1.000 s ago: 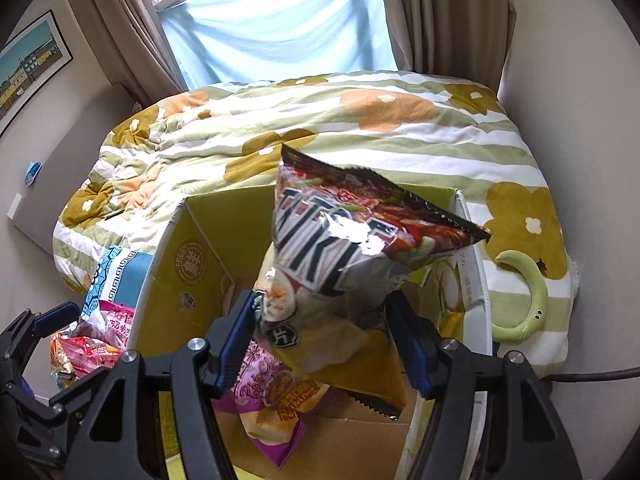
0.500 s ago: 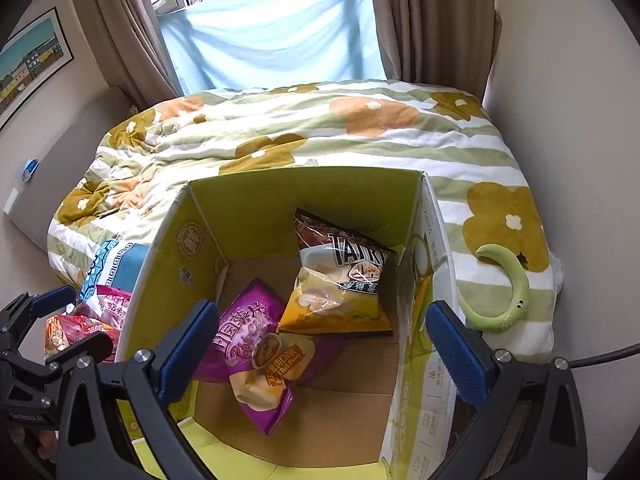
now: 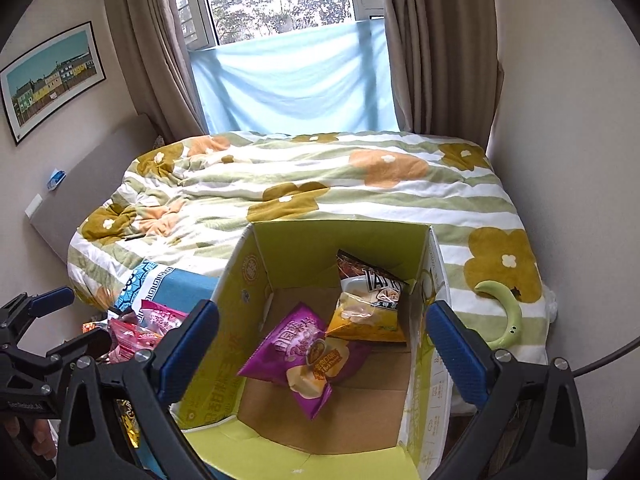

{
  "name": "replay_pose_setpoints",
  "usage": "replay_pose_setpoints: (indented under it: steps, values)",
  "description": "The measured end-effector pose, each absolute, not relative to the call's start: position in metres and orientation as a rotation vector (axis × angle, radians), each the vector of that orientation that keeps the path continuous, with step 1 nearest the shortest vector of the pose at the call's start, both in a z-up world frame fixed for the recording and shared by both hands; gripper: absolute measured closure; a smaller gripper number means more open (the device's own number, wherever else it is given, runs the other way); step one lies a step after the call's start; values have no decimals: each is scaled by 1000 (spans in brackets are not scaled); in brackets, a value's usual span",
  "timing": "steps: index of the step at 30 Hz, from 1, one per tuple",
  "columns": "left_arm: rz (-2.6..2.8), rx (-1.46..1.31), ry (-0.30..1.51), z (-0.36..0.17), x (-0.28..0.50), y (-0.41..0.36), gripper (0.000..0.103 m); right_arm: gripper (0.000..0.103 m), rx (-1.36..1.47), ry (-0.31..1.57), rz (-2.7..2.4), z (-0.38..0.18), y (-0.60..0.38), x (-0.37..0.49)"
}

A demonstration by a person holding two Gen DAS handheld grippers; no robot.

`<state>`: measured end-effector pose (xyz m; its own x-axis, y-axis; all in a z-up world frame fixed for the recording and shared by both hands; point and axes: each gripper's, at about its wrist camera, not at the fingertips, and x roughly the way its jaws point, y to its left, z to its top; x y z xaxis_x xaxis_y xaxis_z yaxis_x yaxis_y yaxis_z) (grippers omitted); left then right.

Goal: Organize snacks
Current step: 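Withdraw both open tools from the box back toward the snack pile, then grasp the cheese-stick bag with the left tool while the right tool grasps the yellow chocolate bag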

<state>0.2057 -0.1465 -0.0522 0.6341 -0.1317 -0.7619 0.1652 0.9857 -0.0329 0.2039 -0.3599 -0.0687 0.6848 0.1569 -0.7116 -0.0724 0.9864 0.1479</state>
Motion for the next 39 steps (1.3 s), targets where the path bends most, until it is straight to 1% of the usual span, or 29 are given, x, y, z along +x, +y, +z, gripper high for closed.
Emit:
replay_pose_setpoints:
  steps: [6, 12, 21, 28, 34, 37, 39]
  values:
    - [-159, 29, 846, -48, 176, -80, 1, 0, 140, 801, 133, -62, -318, 171]
    - [-150, 47, 834, -44, 155, -8, 1, 0, 190, 799, 105, -69, -261, 144]
    - [-124, -20, 844, -62, 158, 84, 1, 0, 271, 837, 68, -90, -183, 116]
    - [-106, -98, 966, -111, 197, 121, 1, 0, 283, 909, -48, -132, -139, 111]
    - [-84, -187, 1103, -168, 233, 130, 1, 0, 285, 997, -72, -171, -110, 122]
    - [-74, -201, 1179, -192, 248, 130, 1, 0, 300, 1041, -74, -191, -102, 131]
    - [-76, -225, 1198, -201, 253, 131, 1, 0, 293, 1077, -85, -206, -97, 138]
